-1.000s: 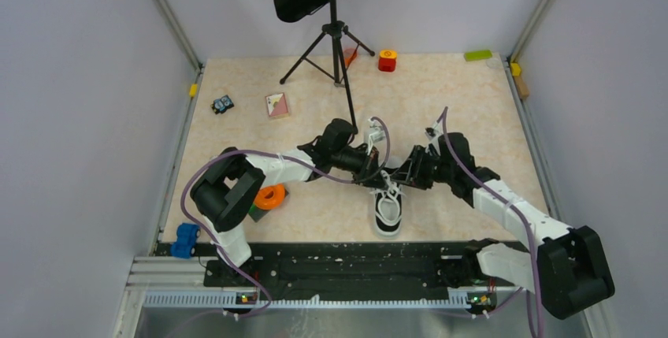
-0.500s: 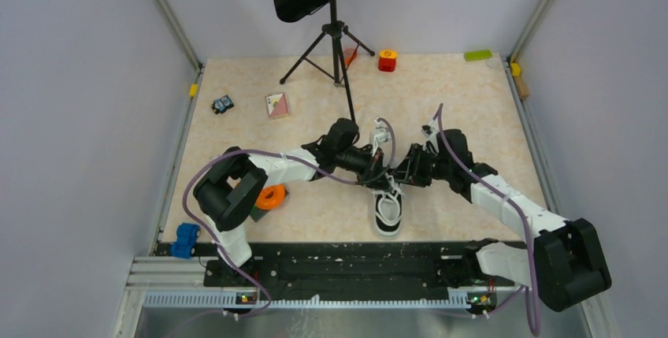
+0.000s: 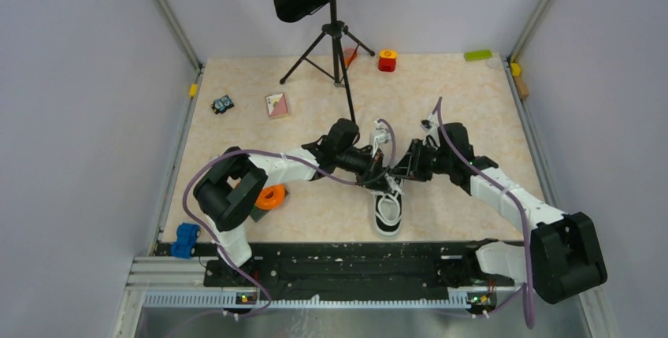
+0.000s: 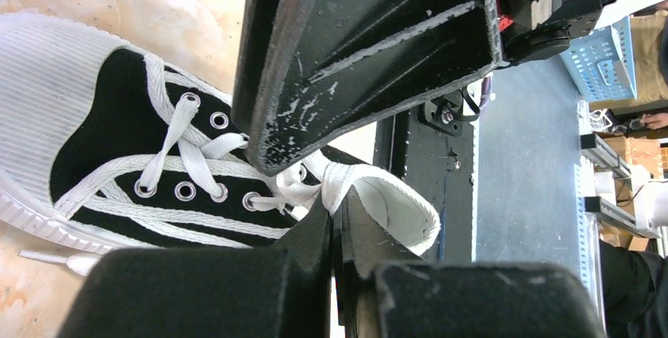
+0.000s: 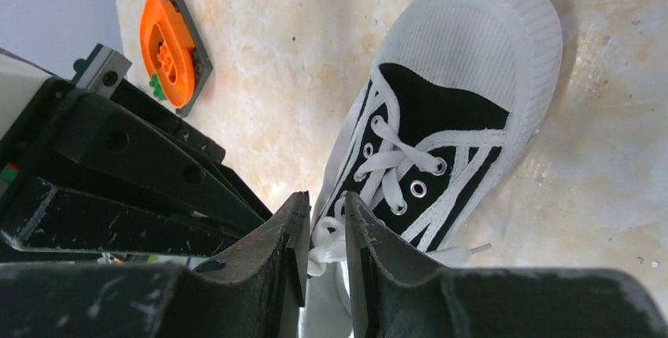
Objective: Tie the shoes
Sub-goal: Cross the shoelace with the shoelace.
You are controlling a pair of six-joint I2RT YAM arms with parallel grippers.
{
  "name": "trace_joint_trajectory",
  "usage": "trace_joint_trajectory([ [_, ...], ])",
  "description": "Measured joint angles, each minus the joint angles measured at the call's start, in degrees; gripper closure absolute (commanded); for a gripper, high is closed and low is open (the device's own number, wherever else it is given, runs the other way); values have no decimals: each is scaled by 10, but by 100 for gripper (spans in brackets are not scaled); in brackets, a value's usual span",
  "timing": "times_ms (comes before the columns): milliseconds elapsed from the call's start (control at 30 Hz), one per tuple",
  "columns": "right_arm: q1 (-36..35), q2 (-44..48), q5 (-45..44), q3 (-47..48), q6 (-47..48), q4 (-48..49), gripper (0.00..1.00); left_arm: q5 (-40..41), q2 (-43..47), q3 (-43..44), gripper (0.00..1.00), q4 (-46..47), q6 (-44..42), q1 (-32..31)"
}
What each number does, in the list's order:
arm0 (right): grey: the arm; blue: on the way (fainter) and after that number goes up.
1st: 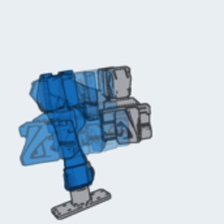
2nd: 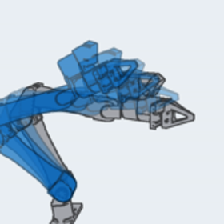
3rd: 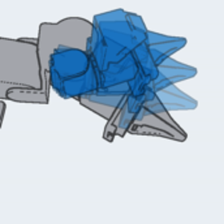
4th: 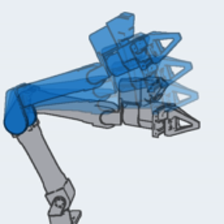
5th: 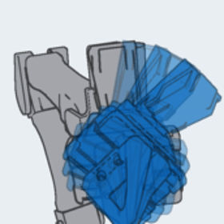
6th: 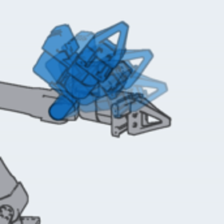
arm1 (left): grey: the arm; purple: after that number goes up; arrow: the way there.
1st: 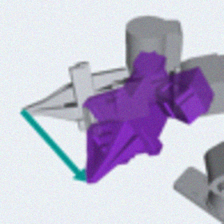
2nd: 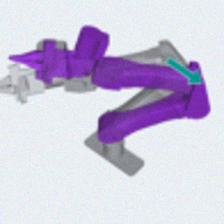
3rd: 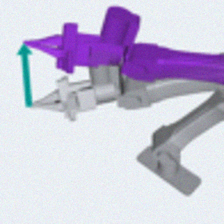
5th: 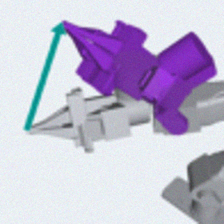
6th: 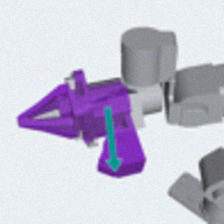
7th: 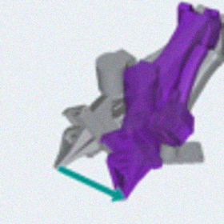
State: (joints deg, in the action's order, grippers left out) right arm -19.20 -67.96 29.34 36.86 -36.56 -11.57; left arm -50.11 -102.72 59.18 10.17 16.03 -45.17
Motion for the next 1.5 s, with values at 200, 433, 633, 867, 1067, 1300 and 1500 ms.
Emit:
trace_joint_trajectory([
  [200, 0, 12, 15, -1, 10, -19, 75, 0, 0, 1, 100, -2, -2, 0],
  [433, 0, 12, 25, -1, 22, -34, 73, 1, 0, 2, 100, -3, -2, 0],
  [633, 0, 12, 29, -6, 31, -44, 73, 2, 0, 7, 100, -3, -2, 0],
  [867, 0, 12, 29, -9, 40, -50, 72, 2, 0, 7, 100, -4, -2, 0],
  [1067, 0, 12, 31, -9, 47, -57, 70, 0, -2, 8, 100, -4, -2, 0],
  [1300, 0, 12, 33, -9, 56, -61, 81, 0, -8, 8, 100, -8, -2, -1],
  [1500, 0, 12, 33, -9, 61, -62, 79, 0, -9, 8, 100, -8, -2, -1],
])
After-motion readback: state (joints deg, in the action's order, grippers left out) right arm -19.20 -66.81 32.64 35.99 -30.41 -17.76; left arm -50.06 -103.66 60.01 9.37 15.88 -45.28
